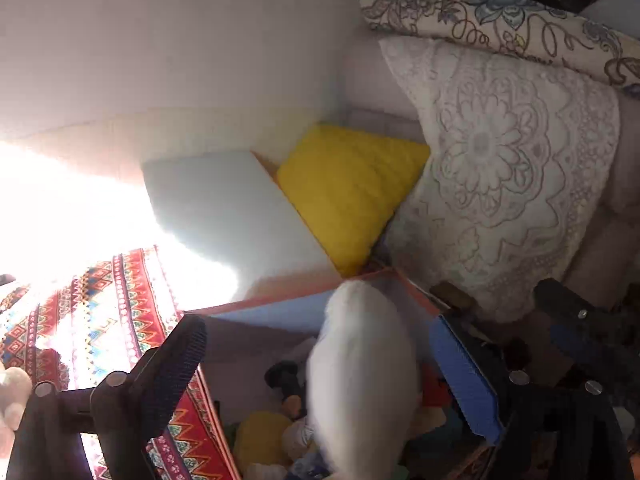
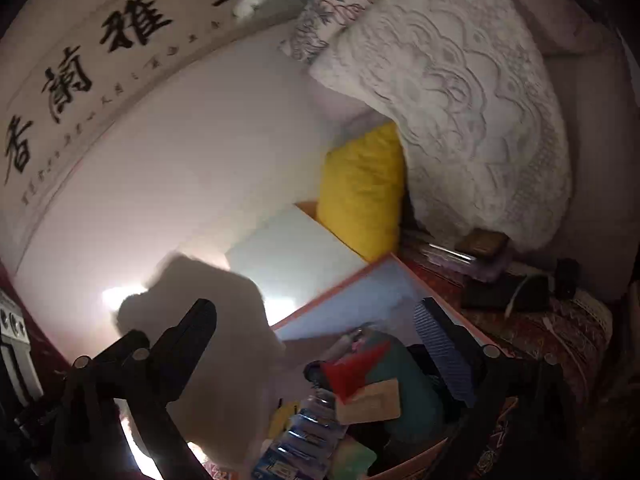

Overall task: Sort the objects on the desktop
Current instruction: 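Carry plush toy and red piece into the orange box and release, then grasp large white plush bear with left tool while right tool grasps white lamp shade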

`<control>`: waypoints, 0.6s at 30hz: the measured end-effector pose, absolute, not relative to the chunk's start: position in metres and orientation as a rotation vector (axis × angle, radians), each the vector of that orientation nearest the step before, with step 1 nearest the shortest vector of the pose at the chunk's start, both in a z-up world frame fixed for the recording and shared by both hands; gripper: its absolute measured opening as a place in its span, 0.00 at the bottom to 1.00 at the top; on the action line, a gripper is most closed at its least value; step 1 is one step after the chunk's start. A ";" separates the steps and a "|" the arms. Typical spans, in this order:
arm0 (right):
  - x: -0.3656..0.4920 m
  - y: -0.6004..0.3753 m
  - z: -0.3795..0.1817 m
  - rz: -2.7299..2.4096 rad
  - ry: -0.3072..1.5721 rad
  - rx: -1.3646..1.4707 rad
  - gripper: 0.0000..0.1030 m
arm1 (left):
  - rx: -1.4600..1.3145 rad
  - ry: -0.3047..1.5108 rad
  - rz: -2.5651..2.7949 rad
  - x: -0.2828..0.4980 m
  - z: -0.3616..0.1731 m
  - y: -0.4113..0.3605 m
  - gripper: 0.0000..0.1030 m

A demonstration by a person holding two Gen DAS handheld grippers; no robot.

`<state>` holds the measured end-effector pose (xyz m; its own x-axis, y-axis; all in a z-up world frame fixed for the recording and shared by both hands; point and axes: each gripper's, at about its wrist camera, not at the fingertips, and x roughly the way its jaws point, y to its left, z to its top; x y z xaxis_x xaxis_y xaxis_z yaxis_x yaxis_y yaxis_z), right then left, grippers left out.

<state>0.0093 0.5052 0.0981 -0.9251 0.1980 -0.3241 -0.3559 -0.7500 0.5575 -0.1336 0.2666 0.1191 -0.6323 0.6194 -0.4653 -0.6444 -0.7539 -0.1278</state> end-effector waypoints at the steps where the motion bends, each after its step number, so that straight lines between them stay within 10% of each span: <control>1: 0.008 0.510 0.093 2.648 0.951 -0.357 0.99 | -0.631 0.060 2.361 -0.136 0.117 0.257 0.97; 18: -0.032 0.396 0.111 2.886 0.928 -0.432 0.99 | -0.997 -0.093 2.875 -0.154 0.009 -0.098 0.99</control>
<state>-0.0317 0.3962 0.1106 -0.9572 -0.0109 -0.2892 -0.1598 -0.8133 0.5594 -0.1542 -0.0983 0.0095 -0.7814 0.1117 -0.6140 -0.0718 -0.9934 -0.0893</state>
